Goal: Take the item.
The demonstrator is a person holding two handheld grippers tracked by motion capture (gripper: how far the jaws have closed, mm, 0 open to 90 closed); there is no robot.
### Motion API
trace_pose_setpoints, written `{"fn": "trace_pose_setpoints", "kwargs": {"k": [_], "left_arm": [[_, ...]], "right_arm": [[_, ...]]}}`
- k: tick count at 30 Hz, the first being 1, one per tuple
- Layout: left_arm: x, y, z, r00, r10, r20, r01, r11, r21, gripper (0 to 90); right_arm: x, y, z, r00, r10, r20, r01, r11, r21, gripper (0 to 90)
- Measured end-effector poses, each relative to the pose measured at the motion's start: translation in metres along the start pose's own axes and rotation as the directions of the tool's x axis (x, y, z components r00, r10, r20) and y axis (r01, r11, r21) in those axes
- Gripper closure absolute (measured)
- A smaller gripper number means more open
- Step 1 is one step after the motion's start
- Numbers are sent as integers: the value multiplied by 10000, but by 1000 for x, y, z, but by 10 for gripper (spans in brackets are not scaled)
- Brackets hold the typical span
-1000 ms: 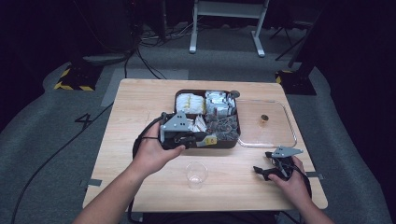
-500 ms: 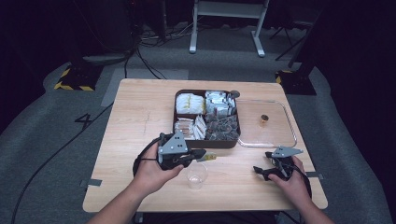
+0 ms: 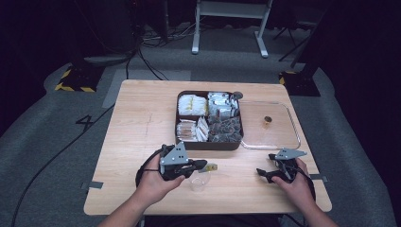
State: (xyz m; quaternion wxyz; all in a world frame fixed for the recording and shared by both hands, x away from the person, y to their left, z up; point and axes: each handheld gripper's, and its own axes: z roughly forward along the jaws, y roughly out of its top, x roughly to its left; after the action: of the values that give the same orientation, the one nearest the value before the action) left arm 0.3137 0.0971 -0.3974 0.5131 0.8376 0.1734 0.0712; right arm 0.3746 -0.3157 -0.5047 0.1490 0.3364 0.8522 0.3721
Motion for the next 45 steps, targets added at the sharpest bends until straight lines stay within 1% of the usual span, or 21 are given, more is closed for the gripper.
{"fn": "trace_pose_setpoints", "kwargs": {"k": [4, 12, 15, 18, 19, 23, 25, 27, 31, 32, 35, 37, 39, 41, 43, 44, 45], "left_arm": [[1, -4, 4, 10000, -30, 48, 29, 9999, 147, 900], [0, -12, 7, 9998, -176, 104, 175, 9998, 136, 900], [1, -15, 7, 9999, -127, -7, 127, 9997, 221, 900], [1, -19, 6, 9995, -298, 52, 296, 9992, 253, 899], [1, -20, 6, 9994, -334, 36, 333, 9992, 220, 802], [1, -22, 3, 9987, -477, -160, 478, 9988, 59, 656], [1, -23, 2, 9987, -457, -246, 458, 9989, 28, 640], [2, -23, 1, 9983, -492, -305, 493, 9988, 5, 588], [5, -22, -2, 9974, -542, -473, 543, 9985, 27, 567], [6, -21, -3, 9973, -507, -537, 508, 9987, 9, 562], [8, -20, -9, 9957, -601, -710, 601, 9982, -24, 534], [9, -19, -14, 9937, -600, -948, 608, 9981, 59, 515], [11, -19, -19, 9898, -670, -1257, 691, 9975, 125, 506], [13, -19, -25, 9825, -743, -1711, 773, 9969, 114, 487], [14, -20, -31, 9732, -869, -2128, 921, 9956, 146, 471], [15, -21, -33, 9694, -988, -2249, 1046, 9944, 143, 461], [17, -22, -36, 9669, -1070, -2315, 1136, 9934, 152, 453]], "right_arm": [[0, 0, 0, 10000, 6, -2, -6, 10000, 2, 133], [0, 0, 0, 10000, 5, -2, -5, 10000, 4, 133], [0, 0, 0, 10000, -3, -2, 3, 10000, -1, 133], [0, 0, 0, 10000, 4, -2, -4, 10000, 3, 133], [0, 0, 0, 10000, -4, -2, 4, 10000, -1, 133], [0, 0, 0, 10000, -4, -1, 4, 10000, 0, 133], [0, 0, 0, 10000, 4, -2, -4, 10000, 4, 133], [0, 0, 0, 10000, 5, -3, -5, 10000, 3, 133], [0, 0, 0, 10000, 1, -1, -1, 10000, 3, 133], [0, 0, 0, 10000, 3, -3, -3, 10000, 3, 133], [0, 0, 0, 10000, 4, -3, -4, 10000, 4, 134], [0, 0, 0, 10000, -1, -8, 1, 10000, -8, 139], [0, 0, -1, 10000, -13, -4, 13, 10000, -20, 142], [1, -1, -1, 10000, -11, -1, 11, 10000, -22, 143], [0, -1, -1, 10000, -17, -6, 17, 10000, -27, 143], [0, -1, -1, 10000, -16, -8, 16, 10000, -26, 143], [1, -1, -1, 10000, -6, -8, 6, 10000, -28, 143]]}}
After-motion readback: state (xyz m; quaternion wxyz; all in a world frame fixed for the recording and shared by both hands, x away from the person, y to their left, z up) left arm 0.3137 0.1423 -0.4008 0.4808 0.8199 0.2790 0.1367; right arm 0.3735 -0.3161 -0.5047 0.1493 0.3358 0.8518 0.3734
